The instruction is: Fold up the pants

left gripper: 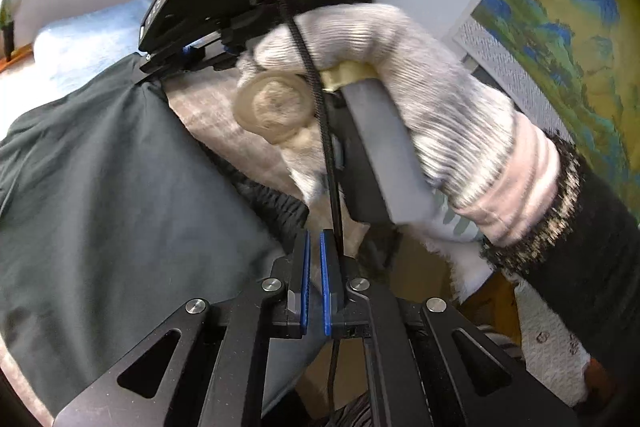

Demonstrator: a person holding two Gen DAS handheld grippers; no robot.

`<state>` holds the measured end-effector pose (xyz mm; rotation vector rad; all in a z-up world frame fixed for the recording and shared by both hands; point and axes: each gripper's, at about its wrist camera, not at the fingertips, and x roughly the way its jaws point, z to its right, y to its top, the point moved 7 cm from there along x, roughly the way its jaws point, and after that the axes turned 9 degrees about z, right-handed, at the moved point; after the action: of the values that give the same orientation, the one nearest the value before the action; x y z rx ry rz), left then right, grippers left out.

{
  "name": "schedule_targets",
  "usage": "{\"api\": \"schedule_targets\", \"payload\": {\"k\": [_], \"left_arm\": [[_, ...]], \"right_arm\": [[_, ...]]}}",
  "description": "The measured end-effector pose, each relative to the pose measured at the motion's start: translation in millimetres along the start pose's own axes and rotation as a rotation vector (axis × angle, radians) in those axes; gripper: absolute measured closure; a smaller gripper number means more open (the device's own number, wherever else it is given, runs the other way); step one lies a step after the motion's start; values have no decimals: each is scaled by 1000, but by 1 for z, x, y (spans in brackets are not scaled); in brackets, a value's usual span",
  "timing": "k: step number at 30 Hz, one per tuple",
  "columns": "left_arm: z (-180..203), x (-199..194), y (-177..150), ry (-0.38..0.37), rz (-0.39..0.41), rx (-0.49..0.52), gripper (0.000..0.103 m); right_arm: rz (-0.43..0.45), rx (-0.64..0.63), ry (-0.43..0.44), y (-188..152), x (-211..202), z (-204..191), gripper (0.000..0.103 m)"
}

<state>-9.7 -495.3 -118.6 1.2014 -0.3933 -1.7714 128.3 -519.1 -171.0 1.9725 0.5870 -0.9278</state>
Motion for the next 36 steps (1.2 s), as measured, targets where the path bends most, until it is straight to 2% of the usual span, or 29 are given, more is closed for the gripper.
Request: {"api": "schedule_targets", "payload": {"k": [6, 7, 11, 14, 17, 19, 21, 24, 26, 28, 30, 31, 33, 36], "left_arm": [[-2, -32, -5, 35, -15, 18, 84], [-3, -38, -4, 46, -11, 20, 83], [-19, -79, -8, 115, 17, 12, 80], [-39, -105, -12, 203, 49, 25, 80], [-64, -129, -22, 275, 63, 6, 80], [-74, -132, -32, 320, 61, 11, 80], [-85, -128, -46, 351, 38, 0, 80], [-91, -117, -62, 349, 2, -23, 80], [-87, -106, -74, 333, -23, -33, 80], [-80, -95, -86, 317, -49, -38, 80], [-72, -88, -96, 315, -53, -29, 80], [-69, -88, -97, 324, -35, -6, 80], [-66, -89, -99, 333, -28, 21, 80], [-66, -93, -104, 340, -27, 41, 80]], "right_arm": [[-13, -6, -10, -5, 15, 16, 102], [-19, -16, -12, -6, 16, 16, 100], [23, -73, -64, -5, -2, 16, 79], [58, -106, -59, -7, -27, 8, 73], [74, -185, -34, -25, -53, -12, 72], [61, -231, 9, -45, -61, -28, 72], [30, -285, 4, -67, -61, -38, 72], [-20, -340, -40, -90, -51, -35, 72], [-48, -331, -62, -101, -44, -25, 73], [-50, -312, -74, -104, -42, -13, 73], [-49, -341, -140, -105, -42, -3, 72], [-61, -336, -143, -107, -41, 1, 66], [-69, -288, -117, -105, -45, 4, 67], [-42, -308, -135, -96, -55, -2, 67]]}}
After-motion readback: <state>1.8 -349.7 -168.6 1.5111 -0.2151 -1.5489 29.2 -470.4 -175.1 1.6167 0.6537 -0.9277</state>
